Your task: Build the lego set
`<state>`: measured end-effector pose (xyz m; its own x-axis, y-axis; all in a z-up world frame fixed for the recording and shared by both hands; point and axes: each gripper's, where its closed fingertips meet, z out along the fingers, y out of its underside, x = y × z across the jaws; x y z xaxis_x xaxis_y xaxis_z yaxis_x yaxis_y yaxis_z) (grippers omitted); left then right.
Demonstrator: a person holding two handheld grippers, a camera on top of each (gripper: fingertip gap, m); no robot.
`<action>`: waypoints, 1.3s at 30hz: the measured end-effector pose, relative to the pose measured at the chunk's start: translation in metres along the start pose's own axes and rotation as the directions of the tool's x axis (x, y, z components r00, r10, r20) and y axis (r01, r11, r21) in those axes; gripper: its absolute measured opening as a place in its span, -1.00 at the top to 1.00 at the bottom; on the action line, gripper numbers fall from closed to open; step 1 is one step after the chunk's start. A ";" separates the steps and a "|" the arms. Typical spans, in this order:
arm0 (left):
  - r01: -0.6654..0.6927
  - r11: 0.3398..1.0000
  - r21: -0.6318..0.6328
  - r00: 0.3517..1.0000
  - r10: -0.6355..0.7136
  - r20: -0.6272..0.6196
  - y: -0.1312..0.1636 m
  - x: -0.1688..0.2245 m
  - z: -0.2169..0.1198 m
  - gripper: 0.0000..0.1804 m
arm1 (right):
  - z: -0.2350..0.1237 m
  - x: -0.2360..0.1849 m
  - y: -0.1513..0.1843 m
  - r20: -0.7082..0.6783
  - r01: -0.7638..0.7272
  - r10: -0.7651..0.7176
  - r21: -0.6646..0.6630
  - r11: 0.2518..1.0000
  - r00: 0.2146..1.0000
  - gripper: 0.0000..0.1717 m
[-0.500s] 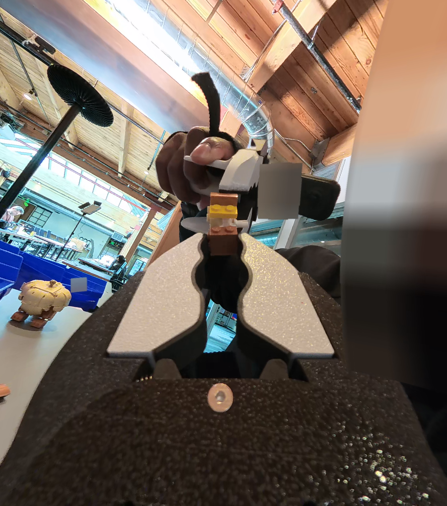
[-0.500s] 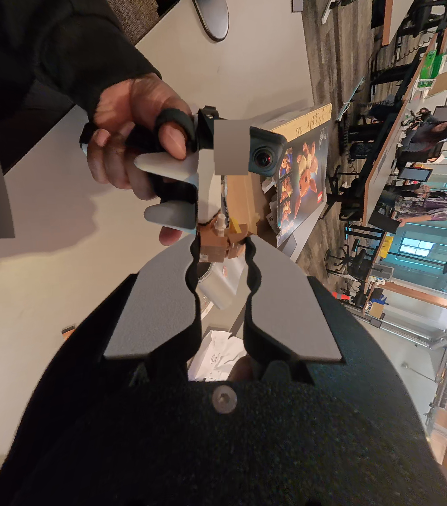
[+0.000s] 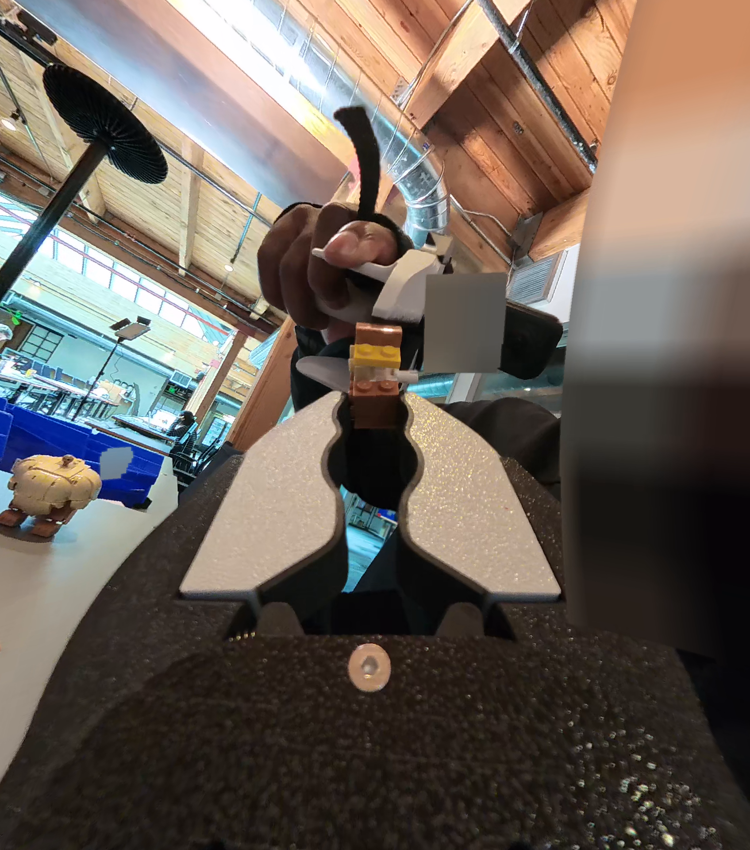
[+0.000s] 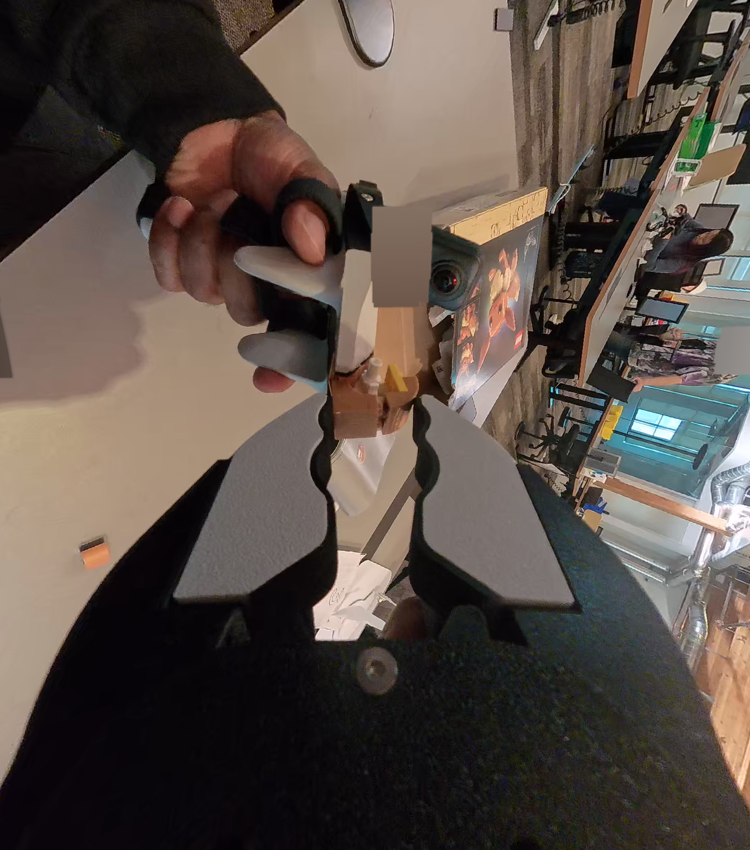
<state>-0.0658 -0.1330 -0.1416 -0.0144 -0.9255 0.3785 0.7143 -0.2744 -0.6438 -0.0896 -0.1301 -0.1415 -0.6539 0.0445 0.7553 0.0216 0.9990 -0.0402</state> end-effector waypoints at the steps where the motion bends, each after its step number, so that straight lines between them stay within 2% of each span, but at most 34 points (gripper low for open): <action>1: -0.004 1.000 -0.008 1.000 0.004 0.007 0.001 0.000 0.000 0.80 | 0.000 -0.001 0.000 0.000 0.004 -0.004 -0.002 1.000 1.000 0.62; 9: -0.038 0.998 -0.041 0.998 0.040 0.049 0.003 -0.002 -0.001 0.80 | 0.001 -0.002 0.001 -0.007 0.011 -0.011 -0.022 1.000 1.000 0.63; 28: -0.090 0.996 0.025 0.985 0.085 0.148 -0.011 -0.010 -0.005 0.71 | 0.006 0.010 0.011 -0.082 0.057 -0.067 -0.113 0.992 0.994 0.63; 39: -0.143 0.989 0.028 0.973 0.135 0.185 -0.014 -0.009 -0.003 0.74 | 0.007 0.010 0.008 -0.083 0.041 -0.050 -0.103 0.994 0.995 0.63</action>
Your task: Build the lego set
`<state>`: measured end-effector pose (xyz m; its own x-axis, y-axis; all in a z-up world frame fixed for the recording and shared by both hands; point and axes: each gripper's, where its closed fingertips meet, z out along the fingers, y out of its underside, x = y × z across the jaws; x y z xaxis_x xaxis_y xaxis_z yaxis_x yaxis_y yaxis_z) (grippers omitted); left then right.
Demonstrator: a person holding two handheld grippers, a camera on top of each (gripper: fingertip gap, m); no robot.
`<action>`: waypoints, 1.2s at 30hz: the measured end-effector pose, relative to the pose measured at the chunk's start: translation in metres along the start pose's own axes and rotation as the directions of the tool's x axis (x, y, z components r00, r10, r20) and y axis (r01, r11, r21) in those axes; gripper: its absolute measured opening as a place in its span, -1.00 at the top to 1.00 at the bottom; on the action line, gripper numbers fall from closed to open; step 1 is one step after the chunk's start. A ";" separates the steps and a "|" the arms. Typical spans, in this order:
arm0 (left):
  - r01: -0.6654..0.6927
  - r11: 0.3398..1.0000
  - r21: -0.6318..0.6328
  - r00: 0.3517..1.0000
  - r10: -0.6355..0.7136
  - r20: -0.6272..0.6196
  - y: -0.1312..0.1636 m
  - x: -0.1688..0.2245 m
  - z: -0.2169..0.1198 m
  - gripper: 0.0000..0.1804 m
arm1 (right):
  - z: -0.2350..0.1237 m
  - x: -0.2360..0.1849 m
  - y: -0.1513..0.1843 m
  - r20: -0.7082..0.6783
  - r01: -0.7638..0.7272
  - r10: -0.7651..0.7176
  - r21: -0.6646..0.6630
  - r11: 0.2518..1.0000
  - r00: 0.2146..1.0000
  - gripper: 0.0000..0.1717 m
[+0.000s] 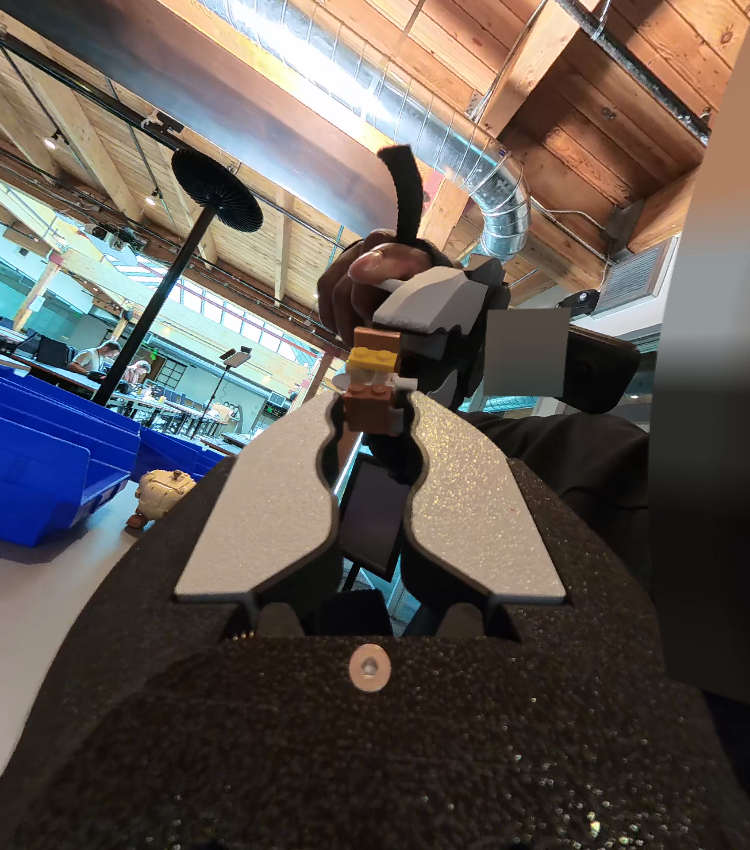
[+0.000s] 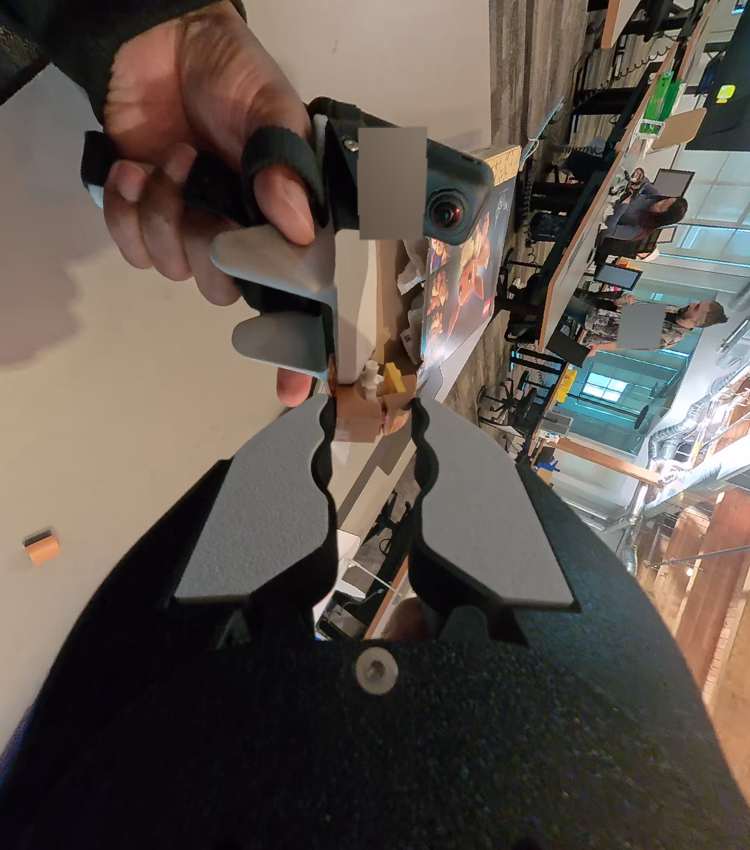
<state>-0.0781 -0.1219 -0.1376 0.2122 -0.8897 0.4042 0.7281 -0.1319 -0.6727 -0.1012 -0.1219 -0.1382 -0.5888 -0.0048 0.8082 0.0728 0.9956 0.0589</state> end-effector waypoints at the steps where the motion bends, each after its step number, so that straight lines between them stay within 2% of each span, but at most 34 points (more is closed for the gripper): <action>1: -0.002 1.000 0.000 1.000 0.002 -0.001 0.000 0.000 0.000 0.76 | 0.000 0.000 -0.001 0.003 -0.009 0.009 0.006 1.000 1.000 0.63; 11: 0.030 0.999 0.033 0.996 -0.027 -0.083 0.000 0.006 0.003 0.79 | 0.000 0.000 -0.005 0.003 -0.037 0.037 0.039 0.999 0.999 0.63; 23: 0.188 0.978 0.090 0.959 -0.163 -0.234 -0.005 0.010 -0.002 0.79 | 0.000 0.006 -0.005 -0.048 -0.050 0.053 0.053 0.997 0.997 0.55; 29: 0.221 0.969 0.112 0.946 -0.185 -0.268 -0.010 0.011 -0.005 0.79 | -0.001 0.003 -0.004 -0.073 -0.064 0.069 0.066 0.996 0.995 0.72; 36: 0.235 0.965 0.115 0.947 -0.200 -0.250 -0.011 0.008 -0.005 0.79 | -0.001 0.002 -0.001 -0.100 -0.041 0.046 0.053 0.998 0.994 0.77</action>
<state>-0.0877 -0.1296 -0.1308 -0.1076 -0.9255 0.3630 0.8277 -0.2857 -0.4829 -0.1021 -0.1226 -0.1358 -0.5017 0.0321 0.8645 0.0539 0.9985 -0.0058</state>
